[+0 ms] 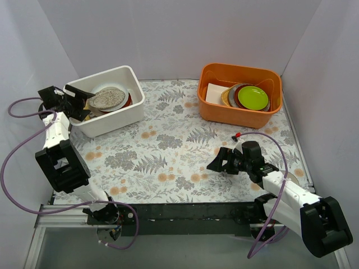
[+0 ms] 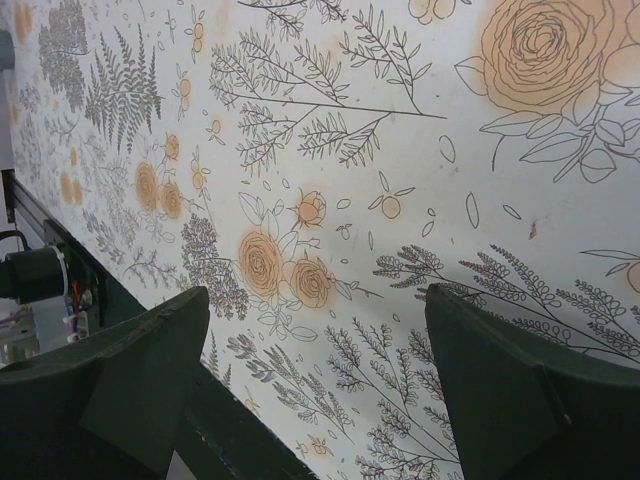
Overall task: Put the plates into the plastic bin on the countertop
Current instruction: Place the plate in the plastic bin, then reset both arms
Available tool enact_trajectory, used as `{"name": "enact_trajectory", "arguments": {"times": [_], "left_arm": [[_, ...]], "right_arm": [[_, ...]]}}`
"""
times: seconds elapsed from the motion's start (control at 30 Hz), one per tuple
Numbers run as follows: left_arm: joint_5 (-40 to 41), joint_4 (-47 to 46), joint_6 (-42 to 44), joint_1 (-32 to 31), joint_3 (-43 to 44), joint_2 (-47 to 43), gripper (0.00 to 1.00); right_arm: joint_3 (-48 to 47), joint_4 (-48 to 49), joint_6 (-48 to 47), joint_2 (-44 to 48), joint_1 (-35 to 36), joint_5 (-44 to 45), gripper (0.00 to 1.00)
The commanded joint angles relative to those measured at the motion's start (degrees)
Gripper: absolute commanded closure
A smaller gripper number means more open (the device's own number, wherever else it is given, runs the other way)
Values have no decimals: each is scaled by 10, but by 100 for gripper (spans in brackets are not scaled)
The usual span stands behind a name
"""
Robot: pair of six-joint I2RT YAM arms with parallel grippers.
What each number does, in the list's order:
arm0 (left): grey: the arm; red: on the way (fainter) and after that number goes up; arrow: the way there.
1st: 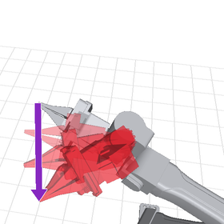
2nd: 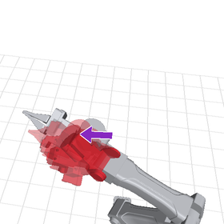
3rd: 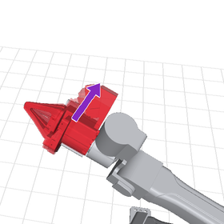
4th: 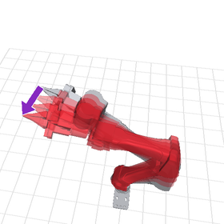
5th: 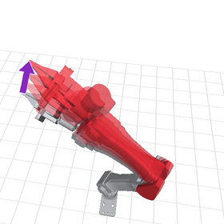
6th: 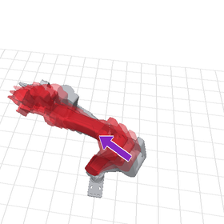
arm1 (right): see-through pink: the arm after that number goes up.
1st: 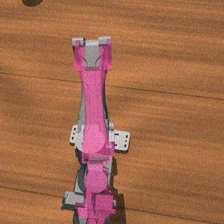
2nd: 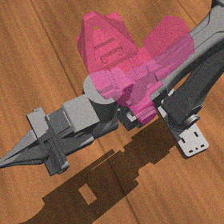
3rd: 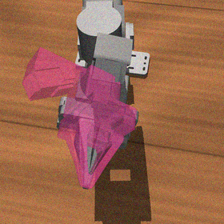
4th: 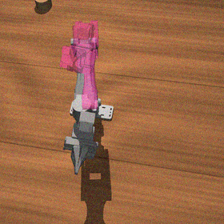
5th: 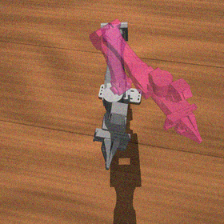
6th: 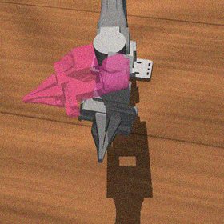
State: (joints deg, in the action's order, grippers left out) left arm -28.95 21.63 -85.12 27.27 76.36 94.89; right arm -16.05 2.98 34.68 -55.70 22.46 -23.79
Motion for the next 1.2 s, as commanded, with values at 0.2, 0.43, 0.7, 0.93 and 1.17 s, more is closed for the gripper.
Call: {"name": "enact_trajectory", "arguments": {"times": [0.2, 0.43, 0.7, 0.93, 1.17], "left_arm": [[-2, 31, 57, -7, 5, -87, 8], [7, 80, 116, -48, 31, -113, 2], [-5, 141, 176, -133, 81, -121, 2], [-28, 159, 216, -212, 88, -134, 2], [27, 206, 259, -306, 73, -148, 2]], "right_arm": [[-3, -3, -11, 23, -4, -10, 4], [-7, -16, -17, 46, -6, -8, 2], [-36, -73, -40, 64, -4, 24, 2], [-57, -108, -45, 89, -5, 59, 2], [-78, -155, -64, 114, -5, 109, 2]]}}
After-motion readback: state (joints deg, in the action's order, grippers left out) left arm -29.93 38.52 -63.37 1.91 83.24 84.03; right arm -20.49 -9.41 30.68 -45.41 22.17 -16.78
